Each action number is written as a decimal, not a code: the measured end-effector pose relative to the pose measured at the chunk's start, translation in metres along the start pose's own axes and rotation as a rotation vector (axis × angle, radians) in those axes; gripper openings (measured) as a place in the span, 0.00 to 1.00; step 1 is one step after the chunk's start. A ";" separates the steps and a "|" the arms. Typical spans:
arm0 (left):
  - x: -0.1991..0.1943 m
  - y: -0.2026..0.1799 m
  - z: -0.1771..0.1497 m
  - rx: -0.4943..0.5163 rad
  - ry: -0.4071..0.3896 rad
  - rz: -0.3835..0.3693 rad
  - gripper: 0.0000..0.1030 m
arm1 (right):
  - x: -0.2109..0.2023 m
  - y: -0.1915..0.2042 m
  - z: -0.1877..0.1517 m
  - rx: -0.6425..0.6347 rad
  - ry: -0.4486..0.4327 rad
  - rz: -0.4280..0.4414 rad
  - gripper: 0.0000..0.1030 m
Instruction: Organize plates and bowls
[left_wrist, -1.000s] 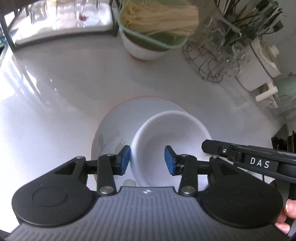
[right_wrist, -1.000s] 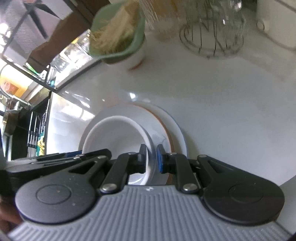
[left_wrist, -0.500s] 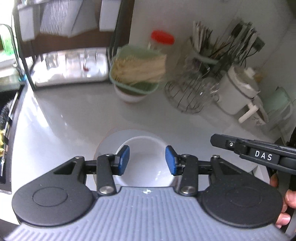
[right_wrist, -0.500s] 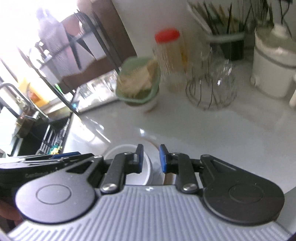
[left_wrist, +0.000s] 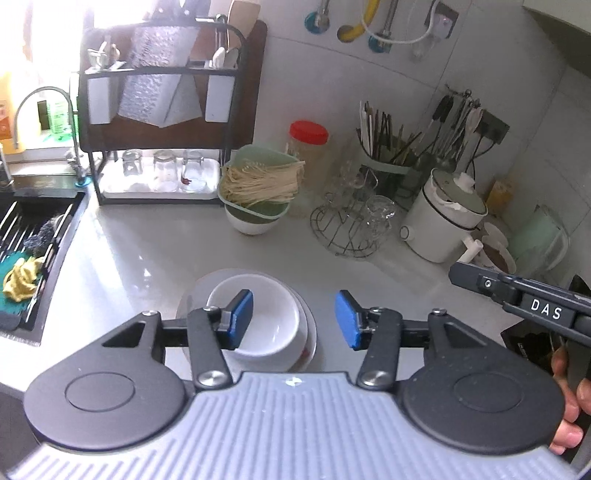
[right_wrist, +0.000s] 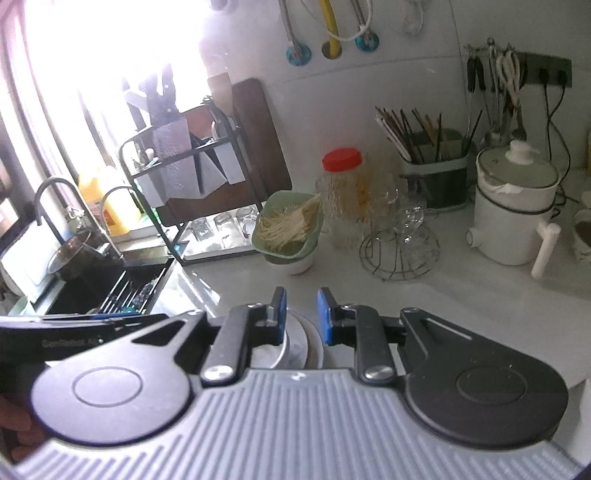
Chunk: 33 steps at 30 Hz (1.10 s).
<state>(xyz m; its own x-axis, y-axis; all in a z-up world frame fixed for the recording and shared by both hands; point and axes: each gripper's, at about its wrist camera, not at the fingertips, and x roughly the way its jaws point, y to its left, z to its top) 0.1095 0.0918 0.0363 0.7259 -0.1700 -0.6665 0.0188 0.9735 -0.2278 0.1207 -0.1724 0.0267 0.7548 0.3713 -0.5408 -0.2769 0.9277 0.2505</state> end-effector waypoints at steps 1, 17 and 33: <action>-0.005 -0.002 -0.004 0.003 -0.007 0.005 0.56 | -0.006 -0.001 -0.003 -0.007 -0.008 0.003 0.22; -0.070 -0.017 -0.067 0.002 -0.056 0.071 0.94 | -0.069 0.001 -0.061 -0.038 -0.081 -0.022 0.82; -0.103 -0.030 -0.114 0.027 -0.062 0.103 0.97 | -0.112 0.014 -0.099 -0.056 -0.118 -0.041 0.82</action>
<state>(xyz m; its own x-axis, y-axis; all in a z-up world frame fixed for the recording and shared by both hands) -0.0443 0.0632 0.0313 0.7660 -0.0602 -0.6400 -0.0402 0.9892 -0.1411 -0.0263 -0.1967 0.0116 0.8297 0.3290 -0.4509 -0.2746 0.9439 0.1833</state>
